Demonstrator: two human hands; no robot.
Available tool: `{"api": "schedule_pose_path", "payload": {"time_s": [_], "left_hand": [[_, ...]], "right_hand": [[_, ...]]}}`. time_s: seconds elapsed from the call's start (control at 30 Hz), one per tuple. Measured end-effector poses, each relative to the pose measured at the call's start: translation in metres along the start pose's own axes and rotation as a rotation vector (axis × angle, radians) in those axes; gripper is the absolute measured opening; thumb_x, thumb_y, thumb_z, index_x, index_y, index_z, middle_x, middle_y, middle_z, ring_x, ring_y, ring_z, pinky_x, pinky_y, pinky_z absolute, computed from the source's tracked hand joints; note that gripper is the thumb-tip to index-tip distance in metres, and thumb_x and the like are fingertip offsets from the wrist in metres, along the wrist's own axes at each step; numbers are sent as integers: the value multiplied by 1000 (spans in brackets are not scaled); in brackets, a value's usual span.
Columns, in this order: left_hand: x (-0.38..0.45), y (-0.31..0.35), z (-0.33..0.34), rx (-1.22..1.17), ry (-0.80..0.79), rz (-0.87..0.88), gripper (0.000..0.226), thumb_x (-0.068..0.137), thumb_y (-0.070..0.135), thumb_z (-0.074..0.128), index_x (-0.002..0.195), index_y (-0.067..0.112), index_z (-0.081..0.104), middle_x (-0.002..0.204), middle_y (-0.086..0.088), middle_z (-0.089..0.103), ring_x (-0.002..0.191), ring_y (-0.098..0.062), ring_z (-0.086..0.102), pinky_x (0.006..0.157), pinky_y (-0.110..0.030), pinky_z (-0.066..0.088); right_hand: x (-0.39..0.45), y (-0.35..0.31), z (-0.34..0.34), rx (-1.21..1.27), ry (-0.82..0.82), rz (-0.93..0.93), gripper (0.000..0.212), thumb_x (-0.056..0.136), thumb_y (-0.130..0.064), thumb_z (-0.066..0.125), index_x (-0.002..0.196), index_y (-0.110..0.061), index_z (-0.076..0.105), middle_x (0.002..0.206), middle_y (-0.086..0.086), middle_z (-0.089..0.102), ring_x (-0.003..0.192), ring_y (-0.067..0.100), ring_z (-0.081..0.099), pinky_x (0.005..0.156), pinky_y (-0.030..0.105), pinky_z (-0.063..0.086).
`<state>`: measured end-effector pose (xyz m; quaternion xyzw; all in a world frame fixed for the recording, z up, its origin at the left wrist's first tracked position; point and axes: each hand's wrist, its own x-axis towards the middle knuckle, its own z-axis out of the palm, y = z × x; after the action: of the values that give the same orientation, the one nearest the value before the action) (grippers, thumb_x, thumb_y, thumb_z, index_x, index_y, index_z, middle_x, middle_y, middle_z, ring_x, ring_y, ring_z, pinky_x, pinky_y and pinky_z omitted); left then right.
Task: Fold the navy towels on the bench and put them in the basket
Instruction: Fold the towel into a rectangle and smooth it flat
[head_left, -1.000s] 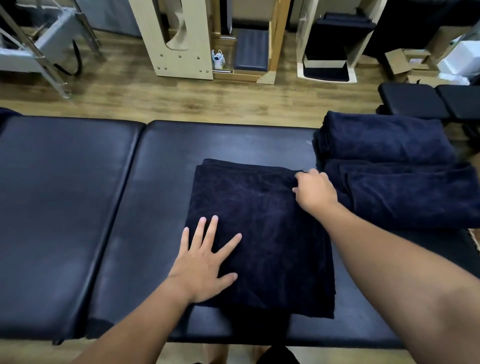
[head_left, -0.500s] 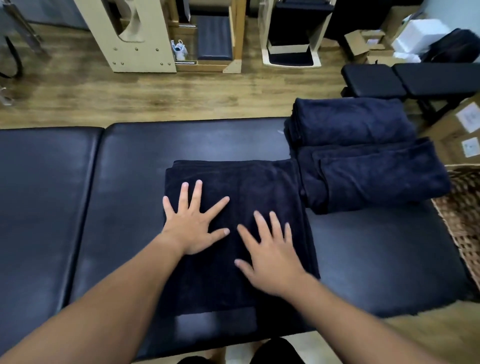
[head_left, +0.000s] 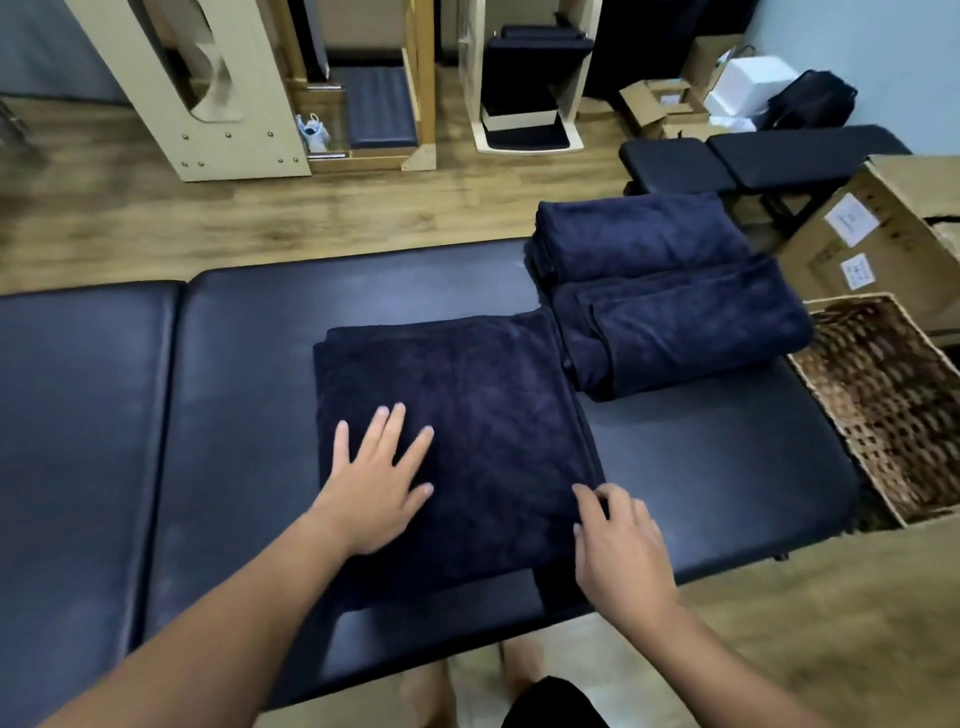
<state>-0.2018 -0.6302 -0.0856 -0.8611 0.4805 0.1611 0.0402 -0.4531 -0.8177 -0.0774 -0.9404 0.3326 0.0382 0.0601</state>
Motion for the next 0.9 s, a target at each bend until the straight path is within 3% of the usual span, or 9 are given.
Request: {"api": "schedule_pose_path", "payload": {"time_s": [0.1,0.17,0.3,0.43,0.53,0.6,0.67,0.8,0.9], "left_hand": [[-39,8,29,0,64,23,75,100,64,13,162,24,19,169,-17,3,157,-33,1,120,-64,16],[-56,10,39,-3,68,30,75,101,66,15,162,23,19,169,-16,5,157,-33,1,120,-60,11],[-79,10,43,25,105,98,86,96,75,29,162,21,22,169,-16,10,156,-33,6,117,-56,9],[-91,3,47,77,116,135,95,87,74,48,160,17,26,167,-19,16,155,-36,16,116,-54,17],[-91,1,49,112,107,151,93,87,59,63,160,14,27,166,-22,16,153,-38,20,119,-56,29],[-93,2,49,112,97,156,94,83,50,76,157,11,35,164,-24,24,151,-39,27,114,-57,38],[-97,4,47,107,105,170,91,76,43,83,152,10,45,159,-24,34,147,-39,36,109,-55,44],[-105,2,41,106,166,242,83,66,31,82,142,12,55,142,-15,50,124,-35,56,97,-44,53],[-104,-2,35,64,203,258,83,59,22,77,140,16,56,131,-5,53,107,-26,57,84,-33,55]], "right_hand": [[8,-9,-8,252,31,219,47,87,-16,73,132,-15,59,110,8,53,90,34,61,75,45,51],[17,-12,-16,419,-8,305,48,90,-11,69,136,-18,56,116,7,51,97,31,61,86,41,49],[31,-5,-25,442,-120,378,44,87,-16,73,130,-16,59,121,10,58,110,31,60,94,35,45],[34,3,-32,438,-79,337,24,86,-13,74,108,-15,66,101,6,70,105,30,64,89,36,50],[30,8,-30,432,56,280,18,85,-10,72,96,-17,59,95,4,64,93,31,61,78,39,47],[27,5,-27,406,10,311,20,87,-11,69,95,-18,52,98,5,58,93,34,58,74,39,43],[22,-1,-24,209,14,191,24,81,-5,66,99,-15,53,102,10,52,91,38,55,71,41,43],[2,-19,-22,-80,-33,-360,60,51,-15,68,110,-20,61,111,4,53,91,32,53,70,41,50],[-4,-18,-17,-150,-224,-393,90,50,-24,75,135,-29,47,139,4,44,114,31,50,84,41,53]]}}
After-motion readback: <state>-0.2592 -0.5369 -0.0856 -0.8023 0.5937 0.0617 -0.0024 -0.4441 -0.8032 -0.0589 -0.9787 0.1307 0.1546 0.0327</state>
